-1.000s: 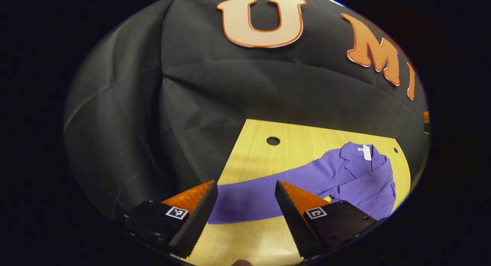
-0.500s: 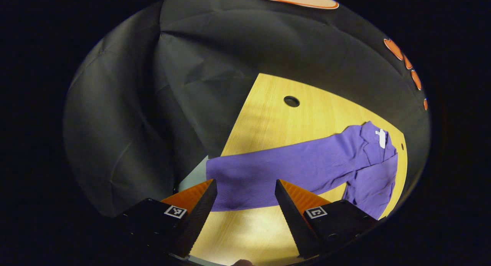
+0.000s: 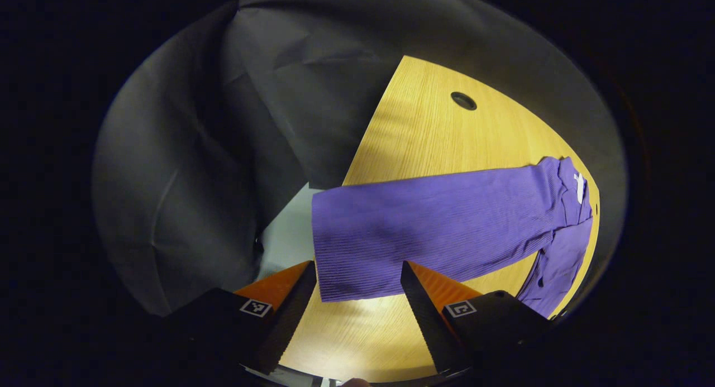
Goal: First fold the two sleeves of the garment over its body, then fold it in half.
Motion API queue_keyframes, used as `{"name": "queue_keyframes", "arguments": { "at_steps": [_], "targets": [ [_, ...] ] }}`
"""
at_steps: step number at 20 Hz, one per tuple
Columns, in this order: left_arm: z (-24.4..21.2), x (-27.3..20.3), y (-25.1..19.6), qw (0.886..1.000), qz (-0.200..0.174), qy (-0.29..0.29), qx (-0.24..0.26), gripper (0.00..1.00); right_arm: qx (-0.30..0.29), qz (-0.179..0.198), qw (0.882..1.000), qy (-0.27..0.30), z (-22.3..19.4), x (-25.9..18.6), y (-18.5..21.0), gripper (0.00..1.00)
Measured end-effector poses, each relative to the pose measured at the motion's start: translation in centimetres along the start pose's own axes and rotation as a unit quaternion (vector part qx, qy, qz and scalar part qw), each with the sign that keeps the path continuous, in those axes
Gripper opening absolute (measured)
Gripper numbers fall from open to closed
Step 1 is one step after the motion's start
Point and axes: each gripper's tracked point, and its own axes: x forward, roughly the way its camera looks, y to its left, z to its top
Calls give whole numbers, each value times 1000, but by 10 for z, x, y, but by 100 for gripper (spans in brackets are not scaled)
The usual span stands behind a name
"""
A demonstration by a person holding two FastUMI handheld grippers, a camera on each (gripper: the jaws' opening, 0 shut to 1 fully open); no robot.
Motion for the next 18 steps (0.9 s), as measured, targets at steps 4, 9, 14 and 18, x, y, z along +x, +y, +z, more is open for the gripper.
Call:
{"name": "queue_keyframes", "arguments": {
  "at_steps": [4, 9, 14, 18],
  "targets": [
    [0, 15, -1, 999, -22, 20, -22, 97, -8, -2, 1000, 12, -8, -5, -4, 95],
    [1, 25, 11, 998, 10, 41, -36, 96, 1, -6, 1000, 12, -10, -13, -14, 100],
    [6, 28, 5, 999, 17, 36, -31, 74, 17, -14, 1000, 15, -15, -17, -28, 95],
    [4, 24, -22, 998, -5, 43, -42, 11, 18, -19, 999, 21, -22, -19, -38, 95]
  ]
}}
